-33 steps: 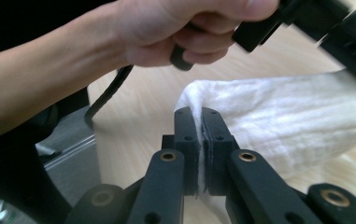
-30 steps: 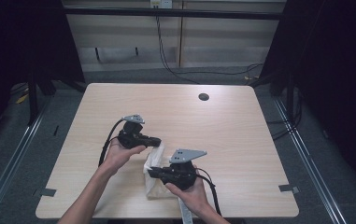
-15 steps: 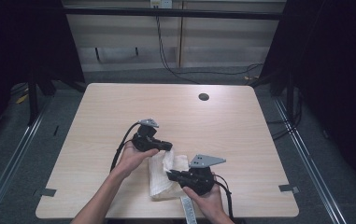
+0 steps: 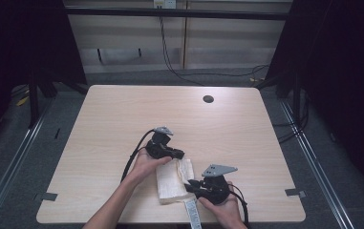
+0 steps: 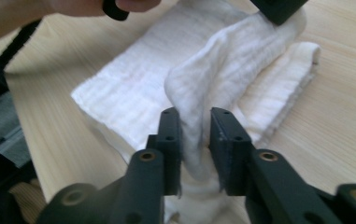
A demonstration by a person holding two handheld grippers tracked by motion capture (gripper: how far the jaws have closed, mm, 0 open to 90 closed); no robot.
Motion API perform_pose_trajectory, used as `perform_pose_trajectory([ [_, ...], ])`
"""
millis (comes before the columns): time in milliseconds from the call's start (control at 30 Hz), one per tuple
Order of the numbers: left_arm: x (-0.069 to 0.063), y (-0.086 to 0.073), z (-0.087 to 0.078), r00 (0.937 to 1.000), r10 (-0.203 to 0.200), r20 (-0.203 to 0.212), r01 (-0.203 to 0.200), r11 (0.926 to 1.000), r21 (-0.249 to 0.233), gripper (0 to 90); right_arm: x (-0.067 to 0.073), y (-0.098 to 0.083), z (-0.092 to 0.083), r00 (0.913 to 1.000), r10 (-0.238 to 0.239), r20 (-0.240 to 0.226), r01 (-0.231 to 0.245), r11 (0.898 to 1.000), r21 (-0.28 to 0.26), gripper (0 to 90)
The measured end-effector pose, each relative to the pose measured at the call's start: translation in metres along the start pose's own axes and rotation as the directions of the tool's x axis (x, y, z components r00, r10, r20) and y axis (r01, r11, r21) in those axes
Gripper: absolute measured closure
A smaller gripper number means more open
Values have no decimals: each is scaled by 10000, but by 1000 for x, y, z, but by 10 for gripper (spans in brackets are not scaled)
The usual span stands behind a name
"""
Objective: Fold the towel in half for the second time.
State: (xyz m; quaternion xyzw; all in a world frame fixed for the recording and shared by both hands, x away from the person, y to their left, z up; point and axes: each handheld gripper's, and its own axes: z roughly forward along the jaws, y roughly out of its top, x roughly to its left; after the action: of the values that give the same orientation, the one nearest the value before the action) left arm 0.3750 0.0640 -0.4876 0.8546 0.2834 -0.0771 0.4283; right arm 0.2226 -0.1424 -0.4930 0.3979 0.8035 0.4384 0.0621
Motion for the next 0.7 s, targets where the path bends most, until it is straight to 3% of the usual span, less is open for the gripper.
perform_pose_trajectory([
  [133, -2, 0, -4, 9998, 141, 158, -137, 9996, -231, 681, 1, -3, 1, 9997, -155, 168, 152, 9997, 212, 602],
  [200, -4, 2, -8, 9997, 198, 158, -190, 9986, -486, 605, 2, -3, 1, 9997, 5, 252, -13, 9995, 309, 534],
  [333, -5, 4, -22, 9997, 211, -147, -223, 9961, -857, 475, 1, -2, -1, 9998, -78, 199, 74, 9998, 183, 402],
  [433, -5, 2, -33, 9991, 280, -321, -310, 9948, -970, 471, 1, -1, -4, 9989, -198, 425, 187, 9995, 254, 372],
  [533, -5, -4, -41, 9977, 520, -441, -551, 9959, -714, 519, -5, -2, -7, 9982, 40, 593, -51, 9998, 189, 348],
  [700, -11, -17, -53, 9903, 1274, -552, -1274, 9918, 35, 620, -14, 2, -15, 9957, 223, 895, -218, 9997, -62, 334],
])
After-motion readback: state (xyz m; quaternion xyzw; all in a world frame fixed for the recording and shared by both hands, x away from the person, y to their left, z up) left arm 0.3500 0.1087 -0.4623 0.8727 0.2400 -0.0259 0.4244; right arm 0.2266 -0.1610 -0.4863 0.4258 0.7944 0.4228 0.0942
